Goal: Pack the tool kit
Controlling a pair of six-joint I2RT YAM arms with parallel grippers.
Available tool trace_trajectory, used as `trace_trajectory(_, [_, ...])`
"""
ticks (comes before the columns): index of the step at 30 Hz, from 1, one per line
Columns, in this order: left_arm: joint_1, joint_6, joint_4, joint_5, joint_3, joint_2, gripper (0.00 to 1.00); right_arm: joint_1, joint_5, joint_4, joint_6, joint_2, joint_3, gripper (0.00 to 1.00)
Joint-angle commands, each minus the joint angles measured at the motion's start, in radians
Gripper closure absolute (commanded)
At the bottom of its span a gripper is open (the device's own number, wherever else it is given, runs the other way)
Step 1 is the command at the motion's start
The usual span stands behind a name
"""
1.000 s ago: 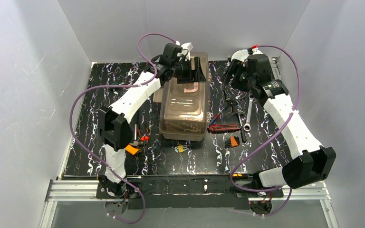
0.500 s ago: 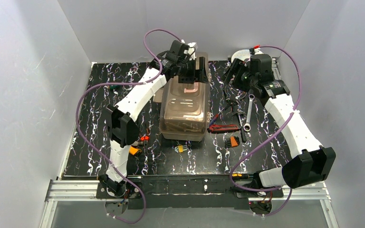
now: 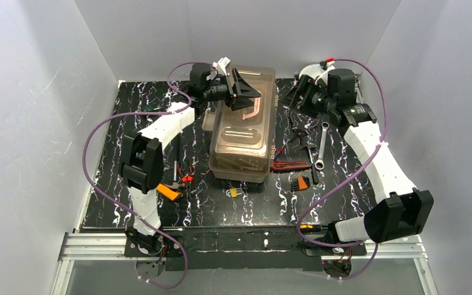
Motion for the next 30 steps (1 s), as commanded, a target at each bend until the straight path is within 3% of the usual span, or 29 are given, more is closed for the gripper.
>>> trace_trajectory(1, [0.000,-0.200,0.273,0.134,-0.093,-0.040,0.35,-0.002,-0.261,0.116,0.029,0.040,0.027,0.26])
trace_trajectory(9, [0.015,-0.228,0.322,0.139,-0.114,-0.059,0.36,0.034,-0.377,0.172,0.161,0.192,0.114,0.31])
trace_trajectory(13, [0.030,-0.240,0.349,0.145,-0.140,-0.086,0.37,0.065,-0.406,0.186,0.217,0.310,0.213,0.46])
trace_trajectory(17, [0.040,-0.240,0.354,0.148,-0.154,-0.105,0.38,0.085,-0.356,0.097,0.204,0.404,0.304,0.52])
trace_trajectory(19, [0.048,-0.233,0.342,0.147,-0.157,-0.120,0.38,0.088,-0.340,0.100,0.207,0.427,0.311,0.61])
trace_trajectory(21, [0.067,-0.157,0.242,0.120,-0.168,-0.165,0.37,0.089,-0.343,0.079,0.203,0.459,0.353,0.70])
trace_trajectory(23, [0.079,-0.063,0.125,0.084,-0.163,-0.207,0.35,0.094,-0.340,0.042,0.187,0.485,0.394,0.68])
trace_trajectory(27, [0.089,-0.054,0.116,0.082,-0.174,-0.231,0.33,0.103,-0.343,0.030,0.181,0.506,0.411,0.68])
trace_trajectory(30, [0.105,-0.001,0.036,0.051,-0.170,-0.263,0.31,0.108,-0.343,0.033,0.187,0.509,0.415,0.88])
